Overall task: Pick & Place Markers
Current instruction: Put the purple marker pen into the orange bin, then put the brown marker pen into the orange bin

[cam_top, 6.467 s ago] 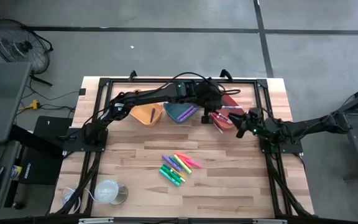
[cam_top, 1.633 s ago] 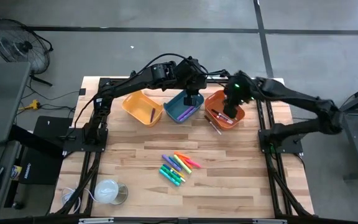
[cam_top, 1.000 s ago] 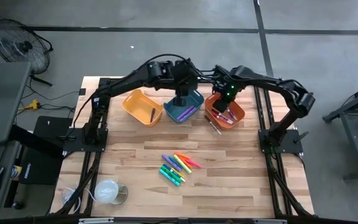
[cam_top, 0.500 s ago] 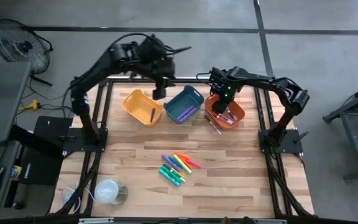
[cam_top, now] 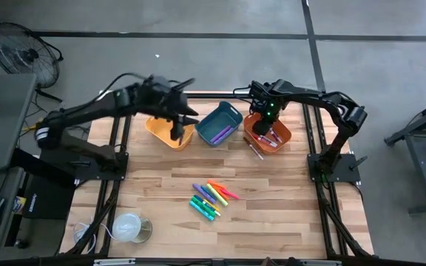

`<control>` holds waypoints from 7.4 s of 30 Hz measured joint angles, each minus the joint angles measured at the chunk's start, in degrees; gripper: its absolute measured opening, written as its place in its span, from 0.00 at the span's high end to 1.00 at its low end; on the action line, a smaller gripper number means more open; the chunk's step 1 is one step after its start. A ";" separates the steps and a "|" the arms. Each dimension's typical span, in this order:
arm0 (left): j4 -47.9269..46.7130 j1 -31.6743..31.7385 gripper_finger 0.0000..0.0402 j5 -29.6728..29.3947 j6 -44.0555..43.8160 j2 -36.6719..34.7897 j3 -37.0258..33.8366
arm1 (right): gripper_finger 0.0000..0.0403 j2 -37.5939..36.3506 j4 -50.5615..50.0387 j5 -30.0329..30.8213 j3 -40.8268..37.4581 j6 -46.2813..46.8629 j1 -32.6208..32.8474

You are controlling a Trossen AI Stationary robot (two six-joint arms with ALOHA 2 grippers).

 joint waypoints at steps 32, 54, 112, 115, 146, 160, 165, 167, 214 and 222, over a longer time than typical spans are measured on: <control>8.91 0.04 0.69 -2.93 -5.89 -8.05 -8.08 | 0.69 -15.89 -0.91 -14.37 1.08 8.55 17.66; -0.30 0.02 0.69 11.46 2.57 -8.01 -8.08 | 0.69 4.55 9.45 12.12 1.07 49.15 39.29; -0.33 0.02 0.69 10.40 0.51 -8.01 -8.08 | 0.45 12.44 6.89 7.64 1.09 32.94 23.92; -0.44 0.02 0.69 10.42 0.51 -8.01 -8.08 | 0.45 12.44 6.76 7.81 1.09 32.90 23.52; -1.82 0.04 0.69 10.47 0.79 -8.01 -8.08 | 0.45 13.51 11.72 -2.64 1.09 29.88 28.05; -2.85 0.04 0.69 10.62 1.75 -8.01 -8.08 | 0.45 13.51 16.83 6.08 1.09 33.35 38.62; -4.44 0.04 0.69 10.60 2.83 -8.01 -8.08 | 0.45 14.00 17.33 5.50 1.09 35.99 39.63; -4.95 0.04 0.69 10.60 3.15 -8.01 -8.08 | 0.45 14.66 17.57 4.33 1.22 35.98 39.49; -5.03 0.03 0.69 10.42 3.35 -8.03 -8.08 | 0.96 16.35 15.82 1.08 2.95 35.85 38.64; -5.03 0.03 0.69 10.45 3.33 -8.03 -8.08 | 0.96 16.33 10.24 -0.54 6.51 35.72 39.12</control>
